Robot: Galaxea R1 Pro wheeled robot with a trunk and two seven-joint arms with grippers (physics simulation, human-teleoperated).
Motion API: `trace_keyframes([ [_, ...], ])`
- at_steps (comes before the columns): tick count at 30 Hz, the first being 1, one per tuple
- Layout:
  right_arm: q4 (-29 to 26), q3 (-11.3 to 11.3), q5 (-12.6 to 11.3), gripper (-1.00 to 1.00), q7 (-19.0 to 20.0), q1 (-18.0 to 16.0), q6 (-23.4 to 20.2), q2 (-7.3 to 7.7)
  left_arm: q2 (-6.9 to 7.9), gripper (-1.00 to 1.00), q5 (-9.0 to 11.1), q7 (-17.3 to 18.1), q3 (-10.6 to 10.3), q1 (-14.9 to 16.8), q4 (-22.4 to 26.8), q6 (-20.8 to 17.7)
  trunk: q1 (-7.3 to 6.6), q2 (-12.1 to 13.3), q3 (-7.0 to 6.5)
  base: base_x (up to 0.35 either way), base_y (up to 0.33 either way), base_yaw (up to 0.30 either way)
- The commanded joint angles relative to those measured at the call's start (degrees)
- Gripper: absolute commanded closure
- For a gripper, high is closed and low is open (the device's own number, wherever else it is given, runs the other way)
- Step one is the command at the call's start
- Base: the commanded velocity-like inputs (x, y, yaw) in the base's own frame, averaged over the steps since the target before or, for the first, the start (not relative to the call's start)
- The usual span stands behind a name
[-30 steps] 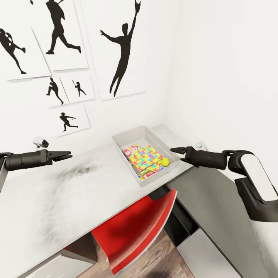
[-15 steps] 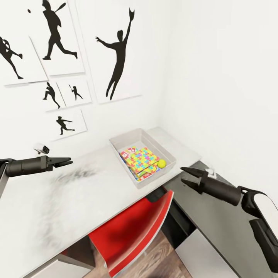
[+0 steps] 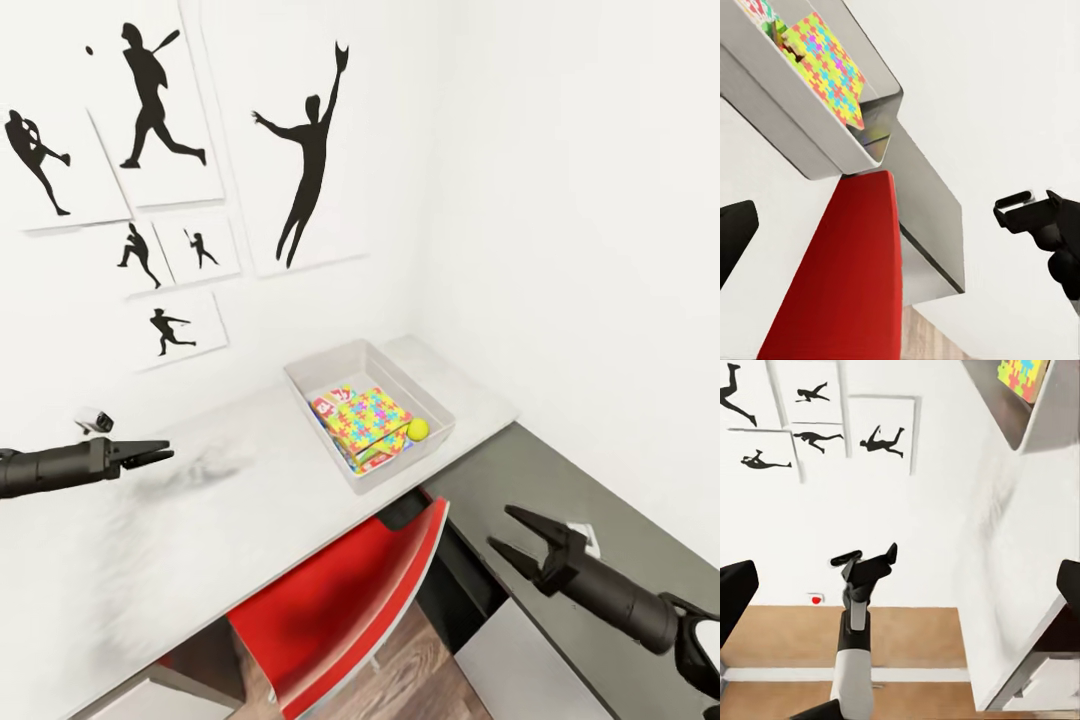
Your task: Put all the toys in the child's room - the three board games (two on the bed and one on the table), the two jigsaw puzzles on the table, and the tennis ball on the table - inside the toy box on the table in the child's room.
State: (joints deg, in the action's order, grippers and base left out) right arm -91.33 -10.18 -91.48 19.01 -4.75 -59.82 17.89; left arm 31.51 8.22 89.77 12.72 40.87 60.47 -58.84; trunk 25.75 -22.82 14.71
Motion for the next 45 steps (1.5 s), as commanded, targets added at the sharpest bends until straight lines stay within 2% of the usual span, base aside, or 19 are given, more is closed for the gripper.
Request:
trace_keyframes([
  [1,0.0,-0.2,1.5,-1.00,0.9,0.4,-0.2,-0.02,0.04,-1.00,0.1,0.2,0.7,-0.6,0.0,-0.6,0.04,-0.1,0.01,0.000,0.000,-0.006],
  [3,0.0,-0.4,4.1,-1.00,1.7,1.3,-0.1,-0.08,0.09,-1.00,0.3,0.2,2.9,-2.5,0.1,-0.6,0.04,-0.1,-0.17,0.000,0.000,-0.029],
  [7,0.0,-0.7,6.8,-1.00,2.9,1.8,0.0,-0.22,0.08,-1.00,0.7,0.2,5.4,-4.5,0.2,-0.6,0.04,-0.1,-0.43,0.000,0.000,-0.039],
  [14,0.0,-0.6,8.7,-1.00,4.2,2.1,1.6,-0.37,0.11,-1.00,1.8,0.2,7.1,-7.6,0.3,-0.6,0.04,-0.1,-0.58,0.000,0.000,-0.013],
  [15,0.0,-0.3,8.9,-1.00,4.4,2.2,3.1,-0.34,0.09,-1.00,2.1,0.2,7.4,-9.4,0.4,-0.6,0.04,-0.1,-0.59,0.000,0.000,-0.003],
  [21,0.0,0.0,9.2,-1.00,4.8,2.2,4.6,-0.38,0.05,-1.00,2.6,0.2,7.9,-11.4,2.5,-0.7,0.04,-0.1,-0.60,0.000,0.000,-0.001],
  [26,0.0,0.1,10.9,-1.00,4.9,2.2,5.2,-0.44,-0.37,-1.00,2.9,0.2,7.9,-12.2,3.6,-0.8,0.04,-0.1,-0.61,0.000,0.000,0.000],
  [33,0.0,0.4,13.1,-1.00,5.0,2.2,6.4,-0.47,-0.53,-1.00,2.9,0.2,8.0,-12.4,4.1,-0.8,0.04,-0.1,-0.84,0.000,0.000,0.000],
  [45,0.0,1.4,13.8,-1.00,7.3,2.2,7.6,-0.48,-0.57,-1.00,3.0,0.2,8.0,-12.5,4.1,-0.6,0.04,-0.1,-1.85,0.000,0.000,0.000],
])
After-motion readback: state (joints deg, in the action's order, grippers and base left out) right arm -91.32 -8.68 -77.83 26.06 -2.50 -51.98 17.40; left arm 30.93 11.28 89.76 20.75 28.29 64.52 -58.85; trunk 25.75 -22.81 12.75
